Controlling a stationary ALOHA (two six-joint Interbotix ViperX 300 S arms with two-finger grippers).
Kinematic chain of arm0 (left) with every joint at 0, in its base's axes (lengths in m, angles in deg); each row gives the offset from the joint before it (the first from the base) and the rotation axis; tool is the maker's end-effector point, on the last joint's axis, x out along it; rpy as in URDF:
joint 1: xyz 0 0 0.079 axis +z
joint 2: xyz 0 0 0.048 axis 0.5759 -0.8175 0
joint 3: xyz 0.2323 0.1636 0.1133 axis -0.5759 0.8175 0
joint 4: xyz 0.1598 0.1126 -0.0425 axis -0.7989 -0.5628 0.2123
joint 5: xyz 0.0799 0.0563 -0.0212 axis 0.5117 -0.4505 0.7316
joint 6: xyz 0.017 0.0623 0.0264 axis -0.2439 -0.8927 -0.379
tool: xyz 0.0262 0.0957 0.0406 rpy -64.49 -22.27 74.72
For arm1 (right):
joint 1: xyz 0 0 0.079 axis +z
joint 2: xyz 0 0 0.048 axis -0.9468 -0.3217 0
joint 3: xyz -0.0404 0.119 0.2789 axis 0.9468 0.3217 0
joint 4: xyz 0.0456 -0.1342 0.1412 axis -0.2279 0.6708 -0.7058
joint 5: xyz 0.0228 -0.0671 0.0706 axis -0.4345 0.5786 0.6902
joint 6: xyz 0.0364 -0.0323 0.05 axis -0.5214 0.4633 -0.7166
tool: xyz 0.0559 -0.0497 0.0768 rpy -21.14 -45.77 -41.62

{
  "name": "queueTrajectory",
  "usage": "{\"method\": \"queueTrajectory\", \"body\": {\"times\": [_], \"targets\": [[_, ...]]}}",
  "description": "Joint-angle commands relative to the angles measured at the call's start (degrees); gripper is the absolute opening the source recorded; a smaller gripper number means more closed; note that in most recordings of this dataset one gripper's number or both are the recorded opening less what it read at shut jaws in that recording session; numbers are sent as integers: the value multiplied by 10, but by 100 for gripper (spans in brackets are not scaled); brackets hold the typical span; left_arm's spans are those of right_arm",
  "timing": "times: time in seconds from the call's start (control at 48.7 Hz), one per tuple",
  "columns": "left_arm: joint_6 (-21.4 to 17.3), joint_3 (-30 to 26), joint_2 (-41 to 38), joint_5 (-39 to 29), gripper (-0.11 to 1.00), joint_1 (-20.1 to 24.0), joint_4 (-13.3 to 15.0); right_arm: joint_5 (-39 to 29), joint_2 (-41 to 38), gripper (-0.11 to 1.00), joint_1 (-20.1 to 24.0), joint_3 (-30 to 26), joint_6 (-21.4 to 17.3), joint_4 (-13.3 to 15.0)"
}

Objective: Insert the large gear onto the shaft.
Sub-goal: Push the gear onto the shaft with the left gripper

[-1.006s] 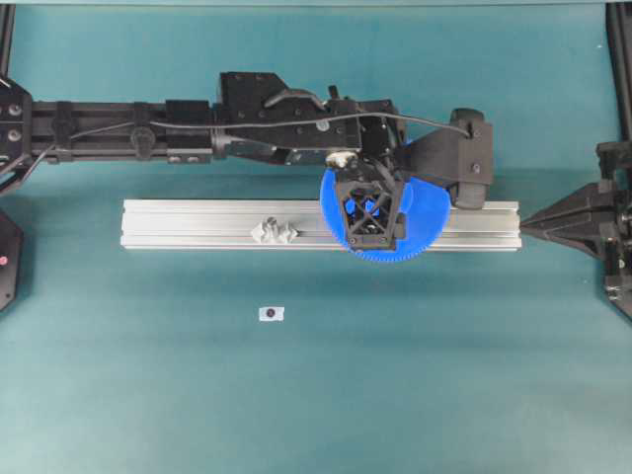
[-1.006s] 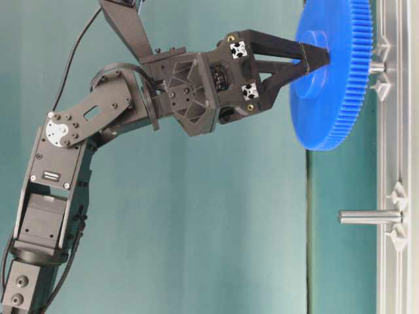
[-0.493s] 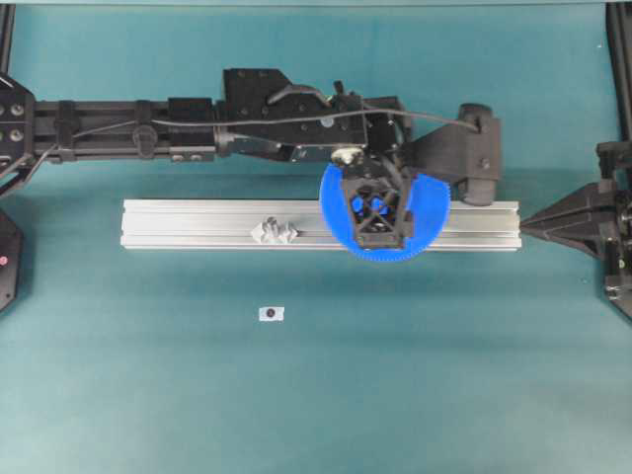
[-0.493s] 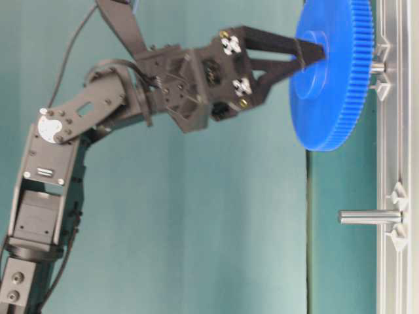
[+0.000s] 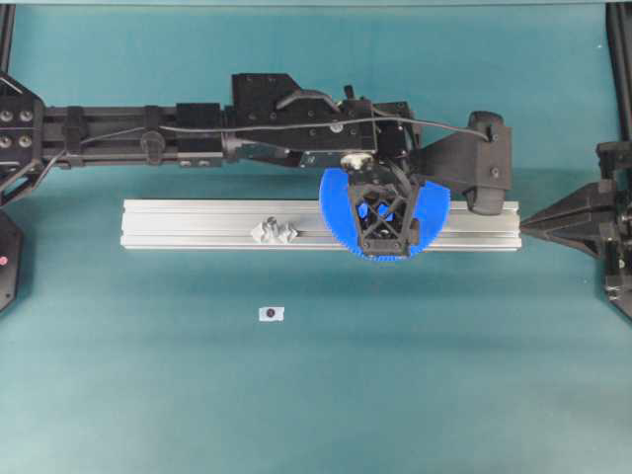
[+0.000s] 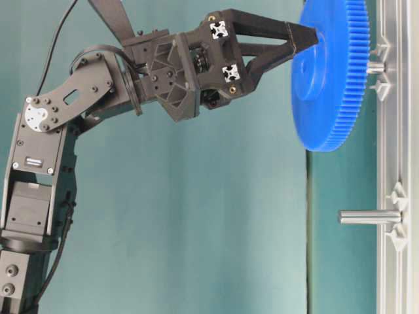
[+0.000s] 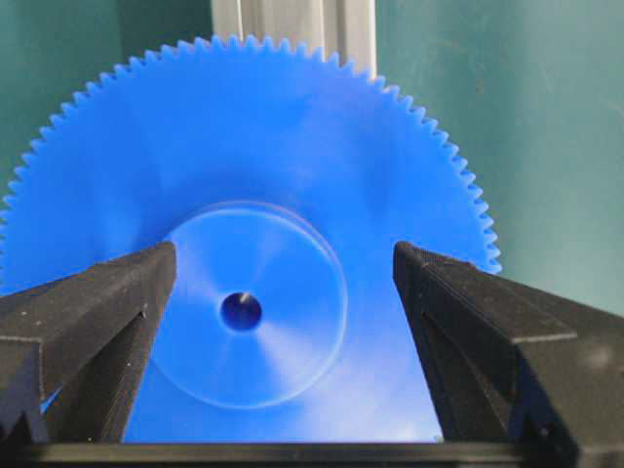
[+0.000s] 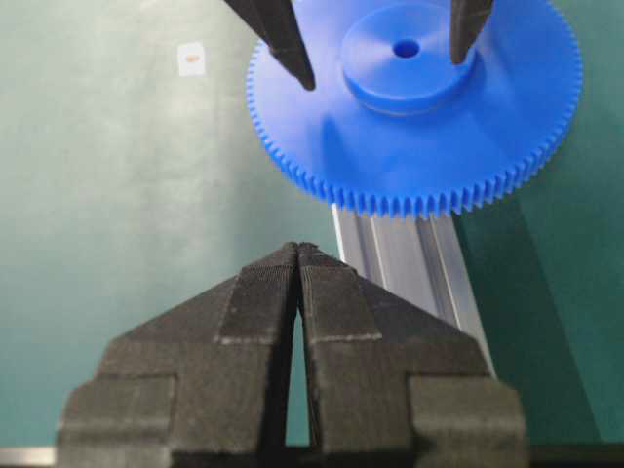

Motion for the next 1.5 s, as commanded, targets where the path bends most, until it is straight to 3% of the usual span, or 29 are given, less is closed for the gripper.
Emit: {"method": "queueTrajectory", "body": {"times": [0.0, 0.39, 0.759, 1.252, 1.478], "targets": [[1, -11, 17, 0, 93, 0, 1, 5, -4, 10, -2, -5, -5, 0], [9, -9, 22, -6, 92, -15, 1, 5, -4, 10, -2, -4, -5, 0], [-6, -25, 34, -6, 90, 15, 0, 5, -4, 10, -2, -4, -5, 0], [-43, -5, 45, -39, 68, 23, 0, 5, 1, 10, -2, -4, -5, 0], [-53, 44, 42, -40, 57, 23, 0, 5, 2, 10, -8, -4, -5, 0]]}}
